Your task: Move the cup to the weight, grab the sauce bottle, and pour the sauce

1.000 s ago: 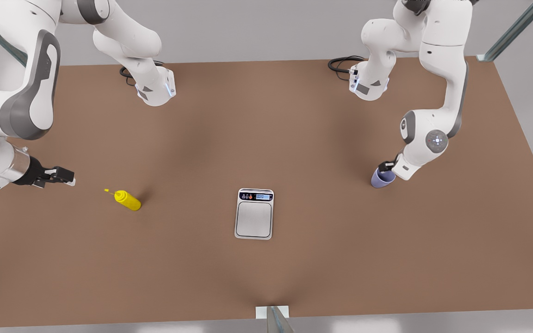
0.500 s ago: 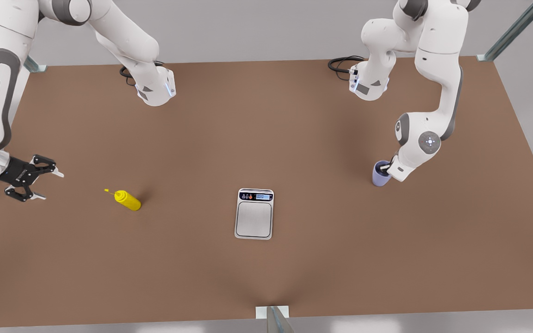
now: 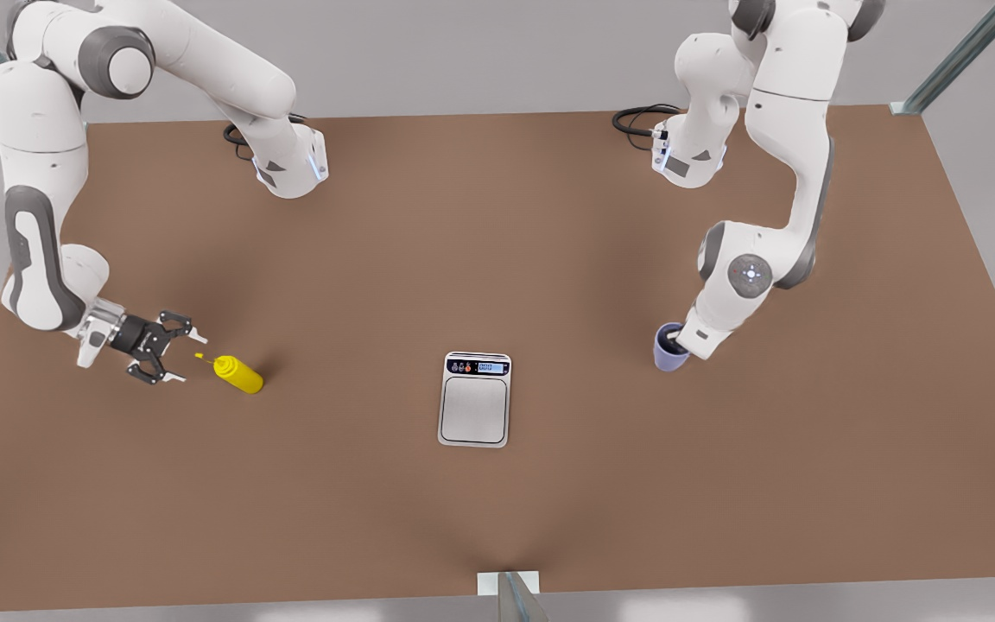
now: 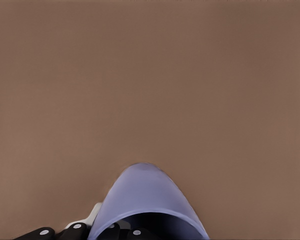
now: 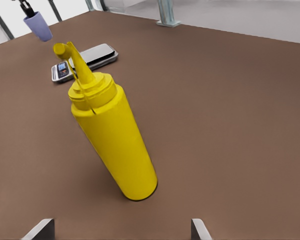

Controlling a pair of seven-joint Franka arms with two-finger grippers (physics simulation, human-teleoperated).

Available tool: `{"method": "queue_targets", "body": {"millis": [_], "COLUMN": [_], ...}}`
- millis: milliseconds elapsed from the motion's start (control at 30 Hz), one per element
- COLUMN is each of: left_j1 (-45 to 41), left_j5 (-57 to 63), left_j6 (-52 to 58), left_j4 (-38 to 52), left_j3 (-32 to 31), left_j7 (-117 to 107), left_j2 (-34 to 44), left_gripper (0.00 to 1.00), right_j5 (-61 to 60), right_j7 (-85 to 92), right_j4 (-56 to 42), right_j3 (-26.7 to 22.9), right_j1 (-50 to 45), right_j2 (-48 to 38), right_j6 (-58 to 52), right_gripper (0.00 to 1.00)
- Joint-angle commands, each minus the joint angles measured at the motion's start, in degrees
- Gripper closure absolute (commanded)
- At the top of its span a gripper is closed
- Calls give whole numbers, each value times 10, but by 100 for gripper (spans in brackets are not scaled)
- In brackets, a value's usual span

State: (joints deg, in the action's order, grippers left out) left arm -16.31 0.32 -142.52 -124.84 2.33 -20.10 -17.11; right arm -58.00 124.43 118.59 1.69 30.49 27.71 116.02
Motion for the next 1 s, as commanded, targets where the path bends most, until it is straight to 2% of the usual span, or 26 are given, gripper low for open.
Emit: {"method": "queue_targets", "body": {"millis": [0, 200, 700, 867, 967], "left_j1": [0, -16, -183, -210, -226], "left_j5": [-66, -66, -64, -60, -58], "left_j6": [1, 24, 110, 142, 138], "left_j4": [7, 109, 421, 562, 601], "left_j3": [0, -58, -60, -58, -56], "left_j7": [-2, -111, -420, -484, -512], "left_j2": [-4, -73, -251, -339, -373], "left_gripper": [79, 79, 79, 79, 79], "right_j5": [0, -15, -36, -41, -48], "right_j7": [1, 6, 34, 35, 35], "right_j4": [-1, -17, -35, -44, -46], "right_j3": [2, 47, 59, 60, 60], "right_j1": [0, -1, -32, -34, -41], "right_j2": [2, 33, 56, 71, 72], "right_j6": [0, 9, 10, 9, 9], "right_gripper": [0, 0, 0, 0, 0]}}
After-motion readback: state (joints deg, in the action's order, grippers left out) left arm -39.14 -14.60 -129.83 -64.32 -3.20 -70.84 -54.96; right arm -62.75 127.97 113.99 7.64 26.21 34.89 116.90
